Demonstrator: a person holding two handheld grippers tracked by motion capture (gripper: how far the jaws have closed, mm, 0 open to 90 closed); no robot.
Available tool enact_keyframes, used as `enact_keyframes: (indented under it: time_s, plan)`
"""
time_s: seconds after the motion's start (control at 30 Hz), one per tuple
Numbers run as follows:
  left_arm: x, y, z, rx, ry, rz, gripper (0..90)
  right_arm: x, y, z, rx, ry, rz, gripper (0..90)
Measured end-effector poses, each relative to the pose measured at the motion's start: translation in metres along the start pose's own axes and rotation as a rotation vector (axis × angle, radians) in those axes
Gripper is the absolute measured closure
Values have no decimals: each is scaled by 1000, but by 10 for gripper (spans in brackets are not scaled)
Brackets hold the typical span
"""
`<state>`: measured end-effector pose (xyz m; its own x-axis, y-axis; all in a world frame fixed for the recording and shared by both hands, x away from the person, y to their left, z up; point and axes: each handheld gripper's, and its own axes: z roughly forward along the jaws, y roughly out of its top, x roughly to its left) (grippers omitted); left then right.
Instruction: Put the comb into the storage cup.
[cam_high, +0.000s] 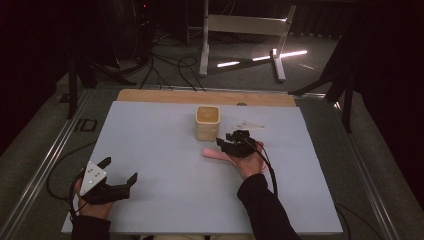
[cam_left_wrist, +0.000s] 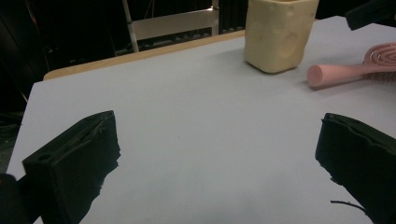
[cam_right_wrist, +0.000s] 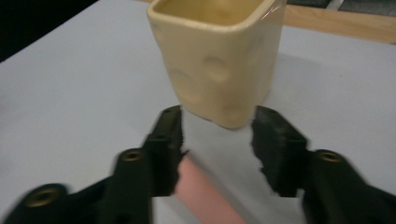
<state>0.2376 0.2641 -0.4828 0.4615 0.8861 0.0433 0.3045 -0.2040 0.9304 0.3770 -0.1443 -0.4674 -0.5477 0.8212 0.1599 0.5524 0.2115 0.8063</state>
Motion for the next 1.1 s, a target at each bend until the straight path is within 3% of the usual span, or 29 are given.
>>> enact_keyframes:
  time_s: [0.03, 0.17, 0.2, 0.23, 0.7, 1.1]
  plan:
    - [0, 0, 0, 0, 0, 0, 2, 1, -1, 2, 14, 2, -13, 677]
    - [0, 0, 0, -1, 0, -1, 2, 4, -2, 8, 28, -15, -44, 831]
    - [0, 0, 0, -1, 0, -1, 2, 4, -2, 8, 28, -15, -44, 831]
    - [0, 0, 0, 0, -1, 0, 2, 5, -3, 11, 39, -19, -58, 899]
    - [0, 0, 0, -1, -3, -1, 3, 8, -13, 31, 174, -83, -96, 900]
    - [-1, 0, 0, 3, -5, 3, 2, 14, -24, 32, 261, -77, -122, 900]
